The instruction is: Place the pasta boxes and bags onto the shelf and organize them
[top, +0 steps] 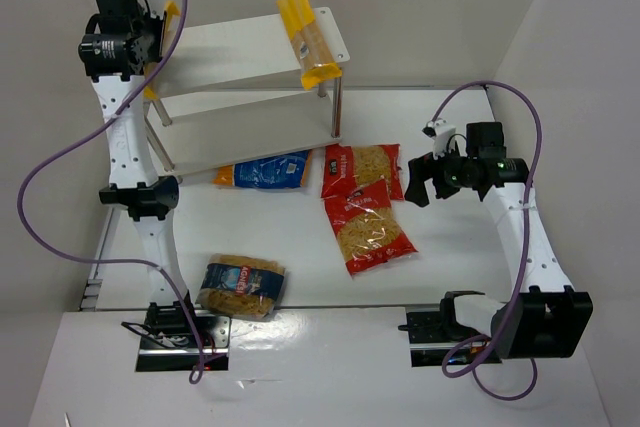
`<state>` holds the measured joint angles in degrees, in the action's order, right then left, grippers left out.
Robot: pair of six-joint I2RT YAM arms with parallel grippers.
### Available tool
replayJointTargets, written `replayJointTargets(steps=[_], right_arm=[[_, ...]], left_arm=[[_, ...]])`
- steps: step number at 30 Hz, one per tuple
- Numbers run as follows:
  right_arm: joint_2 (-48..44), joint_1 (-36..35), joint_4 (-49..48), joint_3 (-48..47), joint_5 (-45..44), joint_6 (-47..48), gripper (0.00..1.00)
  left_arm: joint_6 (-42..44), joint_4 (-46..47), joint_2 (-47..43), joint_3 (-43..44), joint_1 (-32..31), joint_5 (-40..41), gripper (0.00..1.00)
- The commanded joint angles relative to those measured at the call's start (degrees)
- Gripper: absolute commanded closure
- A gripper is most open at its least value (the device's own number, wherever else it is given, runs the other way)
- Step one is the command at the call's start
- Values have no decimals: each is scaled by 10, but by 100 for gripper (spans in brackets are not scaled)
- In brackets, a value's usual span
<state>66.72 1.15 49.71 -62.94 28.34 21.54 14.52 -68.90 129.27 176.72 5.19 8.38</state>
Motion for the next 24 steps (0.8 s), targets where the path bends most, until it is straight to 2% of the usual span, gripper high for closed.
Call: replayJointTargets(steps=[1,2,5,6,8,12,17,22,23,24], right_arm=[[-19,4,-13,1,10,4,1],[-19,4,-13,1,10,4,1],[-19,4,-13,1,10,4,1],[-19,4,-13,1,10,4,1],[-19,4,-13,1,10,4,1],[-19,4,-13,1,15,4,1],[-19,4,-18,1,22,4,1],[-19,4,-18,1,33,4,1],[-19,4,-18,1,33,10,1],[-19,4,-18,1,33,10,1]], left_arm=[[-22,69,-2,29,3,-6,100],[-22,62,-2,29,3,-11,100],[-22,48,-9,29,3,-11,89],[-22,48,-16,29,3,-11,89],[-22,33,-26,8,3,-11,89],[-22,11,-60,-36,3,-23,99],[-22,-21,-65,-30,3,-34,100],[-22,-21,-89,-63,-3,-34,100],[-22,-21,-89,-63,-3,-34,97],[-22,-21,-95,-63,-3,-29,72]])
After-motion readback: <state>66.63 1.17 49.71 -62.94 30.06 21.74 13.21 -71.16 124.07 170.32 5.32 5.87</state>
